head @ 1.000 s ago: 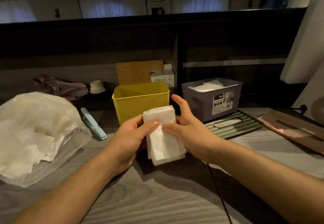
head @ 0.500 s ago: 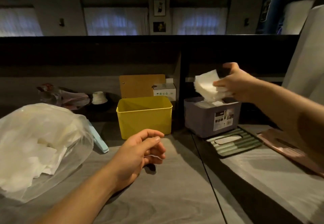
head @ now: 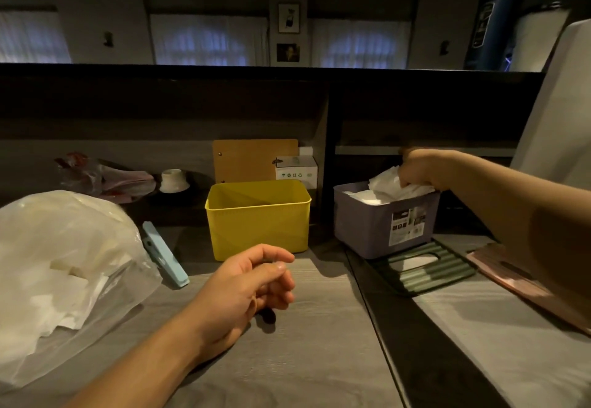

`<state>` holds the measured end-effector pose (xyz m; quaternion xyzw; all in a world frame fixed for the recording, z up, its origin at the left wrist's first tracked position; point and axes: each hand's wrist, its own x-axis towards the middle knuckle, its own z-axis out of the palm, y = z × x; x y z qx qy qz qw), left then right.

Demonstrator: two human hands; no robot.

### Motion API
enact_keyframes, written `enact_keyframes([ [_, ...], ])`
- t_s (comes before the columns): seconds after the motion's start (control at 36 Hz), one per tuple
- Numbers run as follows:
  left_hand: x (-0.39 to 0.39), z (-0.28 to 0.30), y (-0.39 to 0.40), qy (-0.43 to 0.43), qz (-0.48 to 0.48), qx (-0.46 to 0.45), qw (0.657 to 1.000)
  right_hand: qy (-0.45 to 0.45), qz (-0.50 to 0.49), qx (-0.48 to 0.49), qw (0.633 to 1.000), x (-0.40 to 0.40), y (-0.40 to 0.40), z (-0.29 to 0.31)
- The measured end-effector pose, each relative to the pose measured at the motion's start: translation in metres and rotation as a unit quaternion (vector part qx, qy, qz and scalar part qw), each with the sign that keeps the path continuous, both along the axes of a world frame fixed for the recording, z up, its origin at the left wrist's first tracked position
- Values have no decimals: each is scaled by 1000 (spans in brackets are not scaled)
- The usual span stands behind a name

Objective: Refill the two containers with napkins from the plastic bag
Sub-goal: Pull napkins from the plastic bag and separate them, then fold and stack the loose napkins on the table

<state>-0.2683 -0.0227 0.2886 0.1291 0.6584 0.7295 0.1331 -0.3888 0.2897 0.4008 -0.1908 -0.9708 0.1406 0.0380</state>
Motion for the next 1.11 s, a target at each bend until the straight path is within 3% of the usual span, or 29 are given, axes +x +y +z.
enact_keyframes([
  [0.14, 1, 1, 0, -3, -5, -6, 1000, 8, 17, 83, 996, -9, -3, -7],
  [0.25, 1, 3, 0, 0, -7, -13, 1000, 30, 33, 53, 998, -10, -2, -6],
  [0.33, 2, 4, 0, -1, -9, -16, 1000, 98, 49, -86, 990, -9, 3, -1],
  [0.44, 4, 4, -1, 1, -12, -20, 1000, 181, 88, -318, 926, -8, 16, 7],
  [0.53, 4, 4, 0, -3, -10, -16, 1000, 199, 67, -370, 905, -6, 21, 7],
  [0.58, 4, 4, 0, -5, -10, -14, 1000, 181, 45, -339, 922, -4, 21, 1],
  [0.72, 3, 4, -1, -5, -10, -18, 1000, 163, 22, -130, 978, -2, 15, -11],
  [0.86, 4, 4, -1, -5, -11, -19, 1000, 120, 28, -50, 991, -2, 7, 1],
  [1.0, 4, 4, -1, -4, -15, -20, 1000, 36, 31, -45, 998, -6, 12, 7],
  [1.11, 5, 4, -1, -2, -17, -17, 1000, 47, 42, 40, 997, -8, 12, -5],
])
